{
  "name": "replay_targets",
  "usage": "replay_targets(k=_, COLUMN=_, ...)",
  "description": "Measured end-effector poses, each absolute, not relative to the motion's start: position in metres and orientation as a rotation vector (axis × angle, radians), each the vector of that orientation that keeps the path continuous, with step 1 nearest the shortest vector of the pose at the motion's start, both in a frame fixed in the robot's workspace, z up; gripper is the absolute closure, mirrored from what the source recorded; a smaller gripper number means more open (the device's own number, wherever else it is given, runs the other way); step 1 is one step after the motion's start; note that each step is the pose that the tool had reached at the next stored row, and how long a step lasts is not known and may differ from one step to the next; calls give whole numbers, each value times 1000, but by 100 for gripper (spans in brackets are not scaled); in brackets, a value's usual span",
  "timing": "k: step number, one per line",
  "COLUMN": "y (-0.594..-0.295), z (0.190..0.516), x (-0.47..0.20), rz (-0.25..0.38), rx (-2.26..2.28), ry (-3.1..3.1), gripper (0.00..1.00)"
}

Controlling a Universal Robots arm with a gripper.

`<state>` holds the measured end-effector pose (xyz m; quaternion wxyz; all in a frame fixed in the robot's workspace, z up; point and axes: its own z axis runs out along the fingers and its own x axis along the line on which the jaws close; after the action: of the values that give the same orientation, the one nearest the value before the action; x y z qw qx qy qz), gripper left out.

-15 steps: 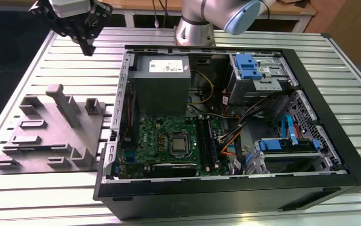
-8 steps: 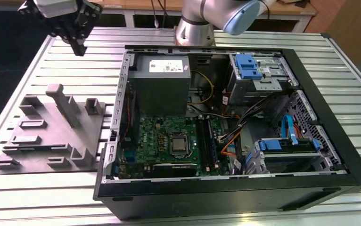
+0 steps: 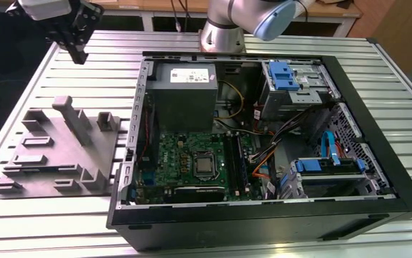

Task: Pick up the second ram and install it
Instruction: 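Reach for the second ram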

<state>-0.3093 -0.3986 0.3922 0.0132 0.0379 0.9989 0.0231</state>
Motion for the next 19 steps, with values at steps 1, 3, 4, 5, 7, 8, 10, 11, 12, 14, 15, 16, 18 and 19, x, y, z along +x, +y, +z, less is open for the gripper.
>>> replay_targets(k=1, y=-399, z=392, x=-312, rz=72, rx=118, ry=3112, gripper=90)
replay_targets(k=3, y=-399, z=392, x=-316, rz=72, rx=118, ry=3112, gripper=90)
replay_targets(k=4, y=-399, z=392, x=-317, rz=72, rx=118, ry=3112, gripper=90)
replay_targets(k=5, y=-399, z=392, x=-320, rz=72, rx=118, ry=3112, gripper=90)
replay_targets(k=7, y=-399, z=392, x=-324, rz=72, rx=118, ry=3112, gripper=90)
replay_targets(k=8, y=-399, z=392, x=-326, rz=72, rx=118, ry=3112, gripper=90)
replay_targets(k=10, y=-400, z=392, x=-329, rz=72, rx=118, ry=3112, gripper=90)
replay_targets(k=11, y=-400, z=391, x=-331, rz=72, rx=118, ry=3112, gripper=90)
replay_targets(k=12, y=-401, z=391, x=-333, rz=72, rx=118, ry=3112, gripper=90)
replay_targets(k=14, y=-403, z=391, x=-335, rz=72, rx=118, ry=3112, gripper=90)
replay_targets(k=15, y=-404, z=390, x=-336, rz=72, rx=118, ry=3112, gripper=90)
replay_targets(k=16, y=-405, z=390, x=-337, rz=72, rx=118, ry=3112, gripper=90)
replay_targets(k=18, y=-408, z=389, x=-338, rz=72, rx=118, ry=3112, gripper=90)
replay_targets(k=19, y=-410, z=388, x=-339, rz=72, rx=118, ry=3112, gripper=90)
